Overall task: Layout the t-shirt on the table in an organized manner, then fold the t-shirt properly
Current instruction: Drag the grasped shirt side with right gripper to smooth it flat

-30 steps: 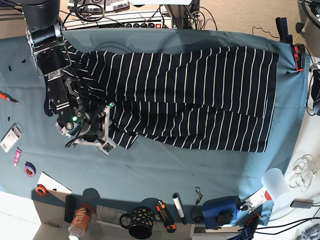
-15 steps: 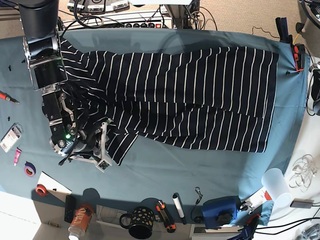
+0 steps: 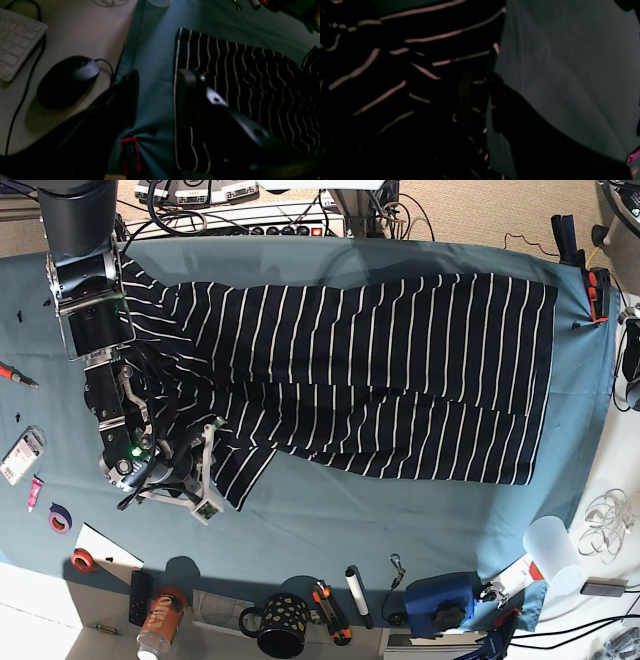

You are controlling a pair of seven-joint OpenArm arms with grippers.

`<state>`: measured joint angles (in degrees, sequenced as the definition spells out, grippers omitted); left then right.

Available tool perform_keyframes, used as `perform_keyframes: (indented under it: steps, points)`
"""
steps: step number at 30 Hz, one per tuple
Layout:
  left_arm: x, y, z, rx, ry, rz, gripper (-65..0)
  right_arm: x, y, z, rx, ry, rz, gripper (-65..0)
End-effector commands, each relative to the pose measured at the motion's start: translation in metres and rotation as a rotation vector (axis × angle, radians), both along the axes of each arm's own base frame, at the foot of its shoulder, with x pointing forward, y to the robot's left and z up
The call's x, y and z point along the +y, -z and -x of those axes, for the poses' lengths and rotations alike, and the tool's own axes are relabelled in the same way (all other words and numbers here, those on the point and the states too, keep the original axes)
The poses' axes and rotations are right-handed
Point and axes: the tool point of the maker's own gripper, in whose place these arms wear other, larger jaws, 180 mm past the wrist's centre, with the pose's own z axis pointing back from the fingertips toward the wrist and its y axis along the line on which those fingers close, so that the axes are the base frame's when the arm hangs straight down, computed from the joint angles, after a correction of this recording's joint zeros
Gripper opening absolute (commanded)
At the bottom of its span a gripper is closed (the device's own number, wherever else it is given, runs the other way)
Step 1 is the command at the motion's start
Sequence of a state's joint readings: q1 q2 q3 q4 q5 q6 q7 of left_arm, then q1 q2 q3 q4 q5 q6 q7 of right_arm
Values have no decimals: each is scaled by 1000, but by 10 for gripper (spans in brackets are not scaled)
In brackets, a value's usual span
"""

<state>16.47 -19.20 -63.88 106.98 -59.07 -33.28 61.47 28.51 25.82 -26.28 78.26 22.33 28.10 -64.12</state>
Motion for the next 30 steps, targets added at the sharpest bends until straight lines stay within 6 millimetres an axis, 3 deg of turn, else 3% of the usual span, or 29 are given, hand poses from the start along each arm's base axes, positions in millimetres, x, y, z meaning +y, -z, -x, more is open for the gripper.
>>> perform_keyframes:
  steps: [1,9,18,25,26,28,30]
  points:
    - [2,-17,-5,-55,12,-23,-392,-5,-20,-15,-67,14,3,-522]
    - [2,-17,-5,-55,12,-23,-392,-11,-20,-19,-86,47,15,-522]
    - [2,-17,-5,-56,12,-23,-392,-30,18,-18,-29,112,-34,-522]
    - [2,-17,-5,-56,12,-23,-392,-30,16,-19,-32,111,-34,-522]
    - [2,-18,-5,-56,12,-23,-392,-30,16,-19,-32,112,-33,-538]
    - [2,-18,-5,-56,12,-23,-392,-32,16,-19,-31,130,-28,-650]
    - [2,-18,-5,-58,12,-22,-392,-37,15,-21,-43,137,-6,-650]
